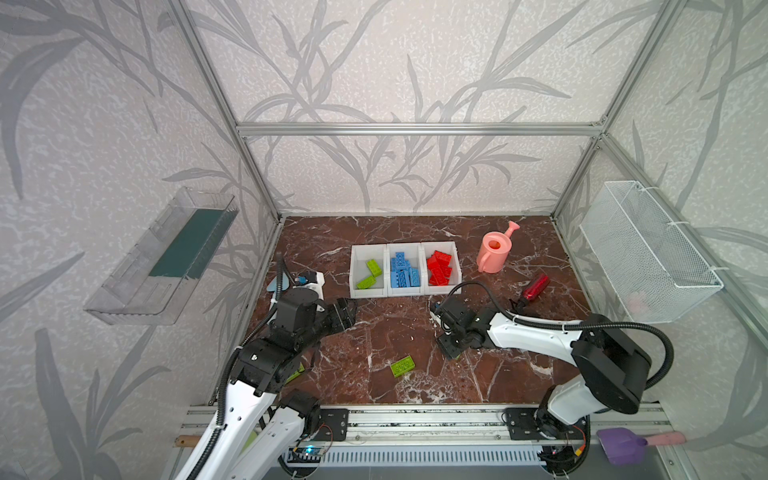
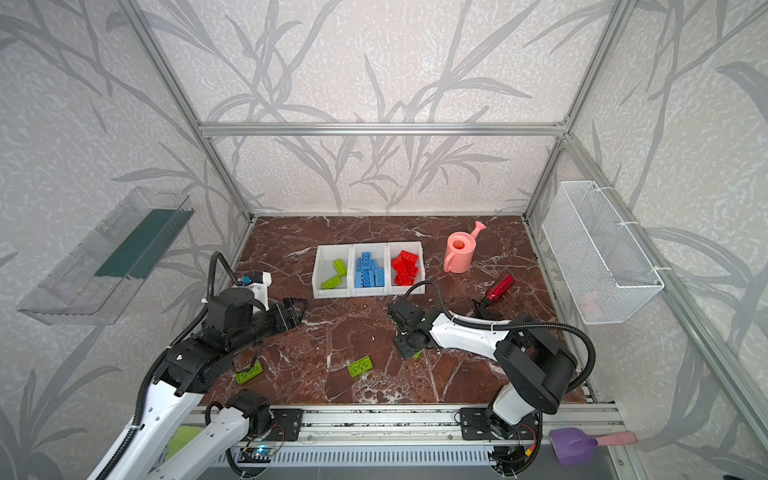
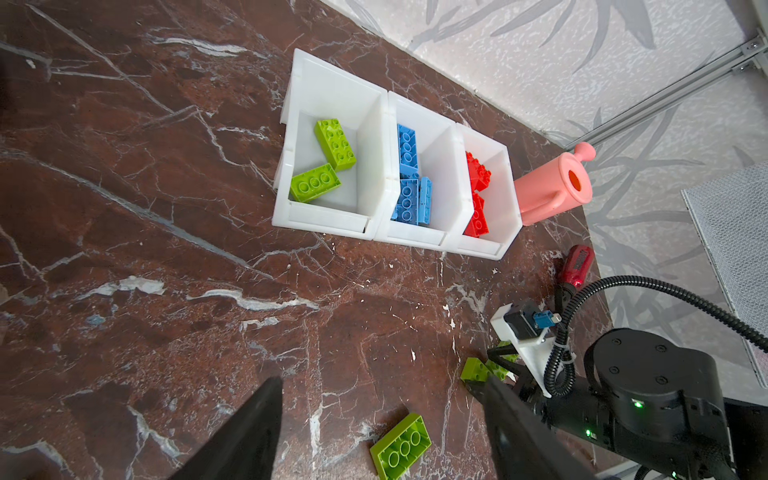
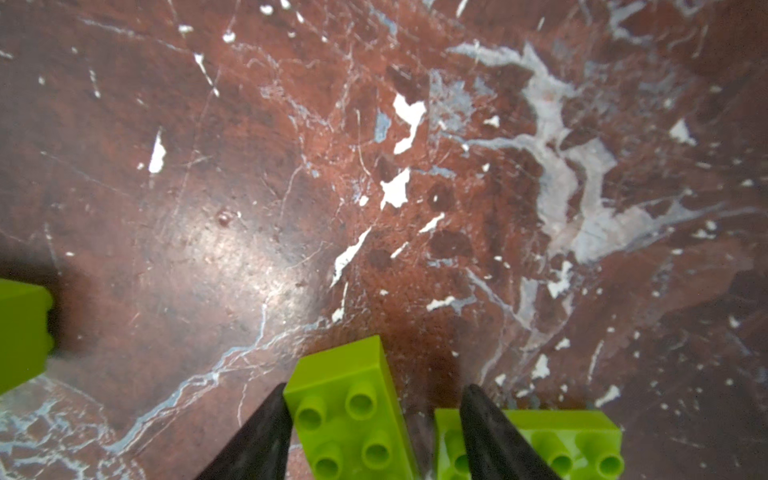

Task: Sort the legos into containers by color
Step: 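Grasp another lime-green brick with the right gripper while left withdraws, then carry the lime-green brick with right gripper into the green compartment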

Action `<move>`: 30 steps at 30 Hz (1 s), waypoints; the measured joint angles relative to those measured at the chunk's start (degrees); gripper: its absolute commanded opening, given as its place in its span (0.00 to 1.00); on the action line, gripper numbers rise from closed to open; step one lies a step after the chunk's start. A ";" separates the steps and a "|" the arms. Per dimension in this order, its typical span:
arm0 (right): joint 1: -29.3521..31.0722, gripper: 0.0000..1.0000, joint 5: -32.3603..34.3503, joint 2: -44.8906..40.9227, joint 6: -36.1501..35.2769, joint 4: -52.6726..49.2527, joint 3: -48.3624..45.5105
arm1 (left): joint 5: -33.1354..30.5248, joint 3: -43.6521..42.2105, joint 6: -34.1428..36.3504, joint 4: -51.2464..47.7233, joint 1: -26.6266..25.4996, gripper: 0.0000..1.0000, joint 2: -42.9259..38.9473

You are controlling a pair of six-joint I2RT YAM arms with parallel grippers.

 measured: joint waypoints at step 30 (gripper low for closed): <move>0.68 0.21 1.33 0.76 -0.28 -3.52 11.82 | -5.49 -0.66 1.25 -4.46 0.02 0.76 -3.21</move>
